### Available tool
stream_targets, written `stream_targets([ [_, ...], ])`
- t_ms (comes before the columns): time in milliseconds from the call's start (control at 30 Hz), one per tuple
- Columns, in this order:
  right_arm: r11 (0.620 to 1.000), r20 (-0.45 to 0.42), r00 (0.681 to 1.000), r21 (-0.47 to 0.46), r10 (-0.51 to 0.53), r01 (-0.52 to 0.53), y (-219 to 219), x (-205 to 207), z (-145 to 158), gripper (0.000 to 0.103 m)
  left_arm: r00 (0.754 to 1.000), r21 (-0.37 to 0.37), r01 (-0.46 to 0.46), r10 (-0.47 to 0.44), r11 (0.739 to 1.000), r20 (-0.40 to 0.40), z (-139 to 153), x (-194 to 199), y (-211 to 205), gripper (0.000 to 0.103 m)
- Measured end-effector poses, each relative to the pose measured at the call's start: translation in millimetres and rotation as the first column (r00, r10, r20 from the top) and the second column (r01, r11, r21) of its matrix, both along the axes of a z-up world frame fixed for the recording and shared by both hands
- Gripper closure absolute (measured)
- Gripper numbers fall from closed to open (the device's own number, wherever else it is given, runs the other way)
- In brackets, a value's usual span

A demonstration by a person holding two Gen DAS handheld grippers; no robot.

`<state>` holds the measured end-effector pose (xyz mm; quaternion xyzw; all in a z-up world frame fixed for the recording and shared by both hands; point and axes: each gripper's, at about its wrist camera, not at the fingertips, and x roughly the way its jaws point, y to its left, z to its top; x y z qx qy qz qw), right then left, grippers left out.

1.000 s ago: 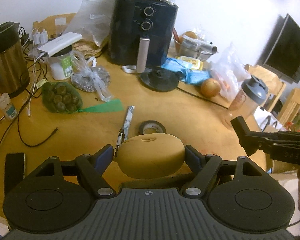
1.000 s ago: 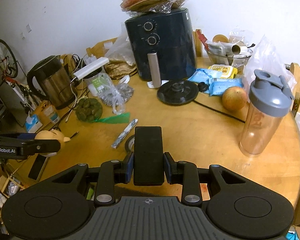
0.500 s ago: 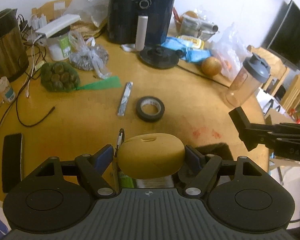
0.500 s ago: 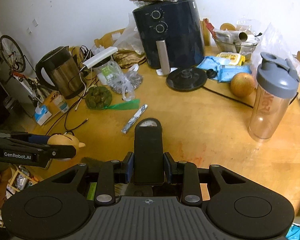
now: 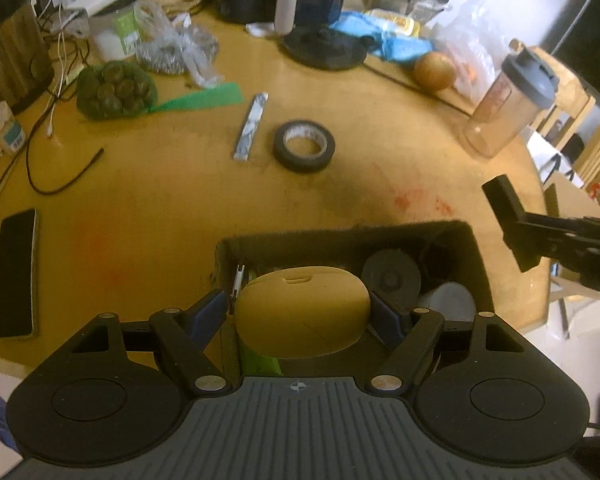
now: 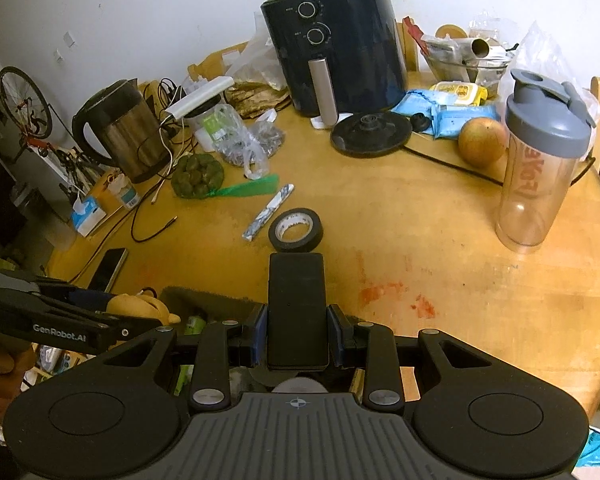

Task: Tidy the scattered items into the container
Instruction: 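Carry the sponge with the left gripper toward the box while the right gripper carries the black block, then open the left gripper over the box while the right gripper releases the black block into it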

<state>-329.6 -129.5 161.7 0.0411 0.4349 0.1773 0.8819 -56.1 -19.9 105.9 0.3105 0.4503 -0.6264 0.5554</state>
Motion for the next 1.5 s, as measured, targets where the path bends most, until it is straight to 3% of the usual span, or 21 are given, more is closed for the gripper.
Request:
stream_targets([
  [800,0.999,0.004,0.999,0.02,-0.04,0.04,-3.2,-14.0,0.9,0.069,1.0,0.053,0.015,-0.014,0.998,-0.023,-4.6,-3.9,3.6,0.025],
  [1100,0.999,0.004,0.999,0.022,-0.041,0.041,2.8,-15.0,0.3,0.069,1.0,-0.073,-0.008,0.006,0.997,-0.028,16.5,0.4,8.4,0.024],
  [1233,0.999,0.006,0.999,0.025,-0.038,0.037,8.5,-14.7,1.3,0.069,0.999,-0.098,-0.044,0.041,0.994,-0.032,17.1,5.0,9.4,0.0],
  [1400,0.999,0.005,1.0,0.028,-0.029,0.029,12.7,-12.6,1.9,0.069,0.997,-0.152,-0.073,0.07,0.986,-0.022,21.8,11.3,12.6,0.0],
  [1500,0.999,0.004,1.0,0.03,-0.023,0.023,14.9,-10.8,1.7,0.069,0.997,-0.192,-0.067,0.073,0.979,0.024,27.0,12.4,14.7,0.0],
])
